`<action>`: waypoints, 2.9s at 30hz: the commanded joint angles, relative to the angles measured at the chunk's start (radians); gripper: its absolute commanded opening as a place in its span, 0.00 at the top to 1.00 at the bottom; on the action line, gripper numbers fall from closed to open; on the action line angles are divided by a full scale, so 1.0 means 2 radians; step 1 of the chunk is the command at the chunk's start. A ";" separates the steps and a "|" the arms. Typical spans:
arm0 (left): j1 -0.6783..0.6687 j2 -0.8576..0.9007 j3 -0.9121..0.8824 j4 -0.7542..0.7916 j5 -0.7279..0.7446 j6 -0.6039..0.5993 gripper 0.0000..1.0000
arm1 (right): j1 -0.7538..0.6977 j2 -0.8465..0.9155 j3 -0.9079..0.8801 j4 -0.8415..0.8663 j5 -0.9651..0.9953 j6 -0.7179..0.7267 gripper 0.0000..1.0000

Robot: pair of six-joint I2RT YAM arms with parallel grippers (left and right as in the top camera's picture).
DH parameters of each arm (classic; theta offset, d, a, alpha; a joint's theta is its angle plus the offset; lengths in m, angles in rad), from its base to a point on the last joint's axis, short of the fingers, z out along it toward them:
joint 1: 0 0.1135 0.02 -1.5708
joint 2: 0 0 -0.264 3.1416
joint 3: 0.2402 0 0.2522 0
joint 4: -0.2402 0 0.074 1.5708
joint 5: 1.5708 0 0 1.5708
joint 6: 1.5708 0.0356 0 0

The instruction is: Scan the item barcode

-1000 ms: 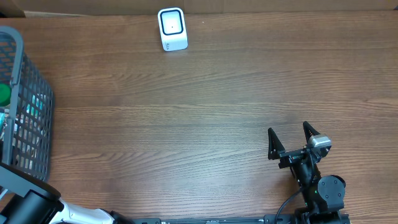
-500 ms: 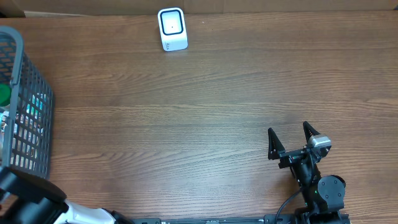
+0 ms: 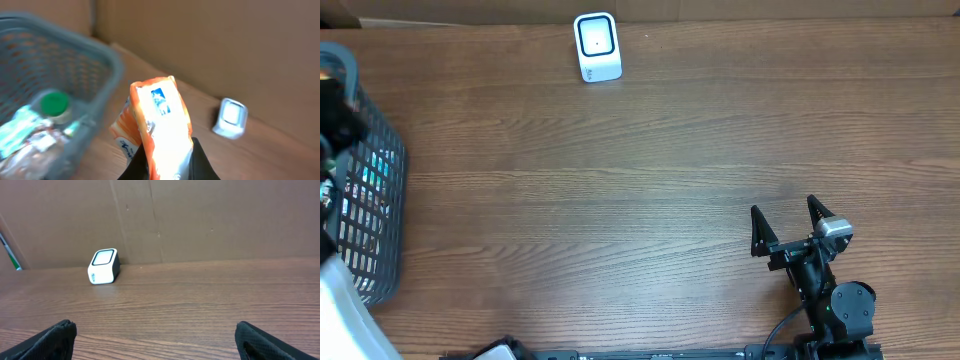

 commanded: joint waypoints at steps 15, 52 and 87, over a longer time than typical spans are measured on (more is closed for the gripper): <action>-0.355 0.099 -0.099 -0.043 -0.191 -0.016 0.96 | -0.002 -0.006 -0.006 0.002 0.001 0.002 0.00; -0.595 0.461 -0.089 0.066 -0.361 -0.068 0.33 | -0.002 -0.006 -0.006 0.002 0.001 0.001 0.00; 0.015 0.197 0.274 -0.215 -0.094 -0.113 0.02 | -0.002 -0.006 -0.006 0.002 0.001 0.002 0.00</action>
